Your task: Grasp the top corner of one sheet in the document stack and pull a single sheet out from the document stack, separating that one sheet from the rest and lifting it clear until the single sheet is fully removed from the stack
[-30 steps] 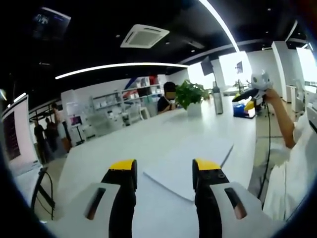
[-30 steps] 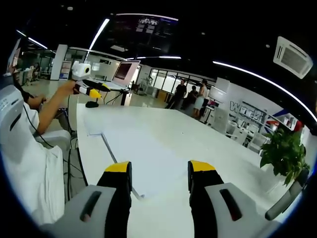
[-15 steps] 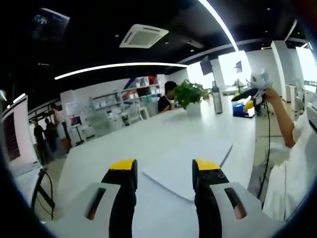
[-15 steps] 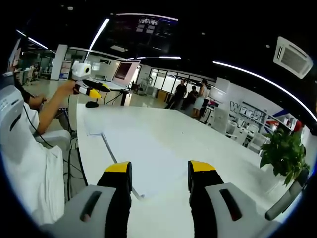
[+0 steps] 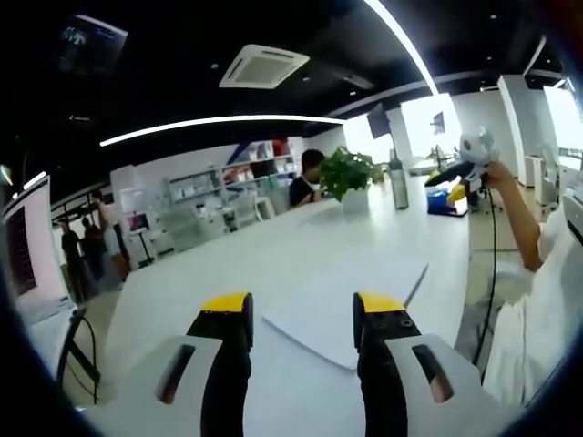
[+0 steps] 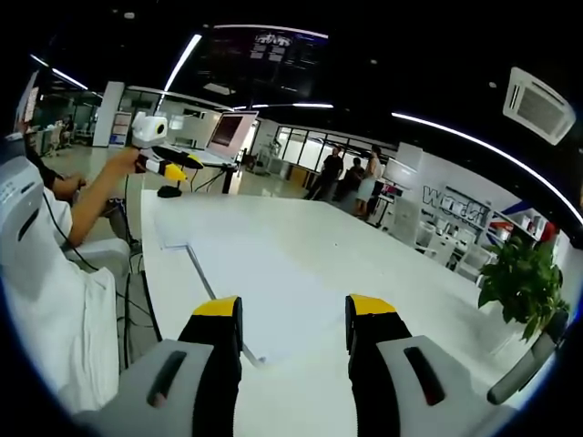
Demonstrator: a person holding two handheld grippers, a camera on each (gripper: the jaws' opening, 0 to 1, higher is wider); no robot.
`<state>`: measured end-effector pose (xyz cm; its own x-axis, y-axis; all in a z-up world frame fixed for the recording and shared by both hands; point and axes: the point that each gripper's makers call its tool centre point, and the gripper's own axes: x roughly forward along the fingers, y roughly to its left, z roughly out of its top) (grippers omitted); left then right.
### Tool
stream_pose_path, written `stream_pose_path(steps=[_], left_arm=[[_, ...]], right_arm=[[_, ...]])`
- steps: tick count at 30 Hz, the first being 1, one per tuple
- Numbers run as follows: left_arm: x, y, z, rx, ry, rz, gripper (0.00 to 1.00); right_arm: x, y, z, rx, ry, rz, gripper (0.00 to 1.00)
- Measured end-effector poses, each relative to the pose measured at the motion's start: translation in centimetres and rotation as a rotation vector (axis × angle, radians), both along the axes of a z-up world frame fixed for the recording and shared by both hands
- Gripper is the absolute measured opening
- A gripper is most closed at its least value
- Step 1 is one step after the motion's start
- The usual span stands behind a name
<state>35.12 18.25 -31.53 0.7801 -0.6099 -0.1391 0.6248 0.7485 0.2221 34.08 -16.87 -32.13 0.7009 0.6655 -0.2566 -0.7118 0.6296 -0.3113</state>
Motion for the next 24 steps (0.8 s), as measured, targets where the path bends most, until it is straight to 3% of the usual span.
stream_pose_path(steps=[24], left_arm=[[-0.06,-0.59,-0.22,0.009,0.002,-0.01,0.45]], right_arm=[[-0.01,0.04,-0.11,-0.003,0.003,0.002,0.45]])
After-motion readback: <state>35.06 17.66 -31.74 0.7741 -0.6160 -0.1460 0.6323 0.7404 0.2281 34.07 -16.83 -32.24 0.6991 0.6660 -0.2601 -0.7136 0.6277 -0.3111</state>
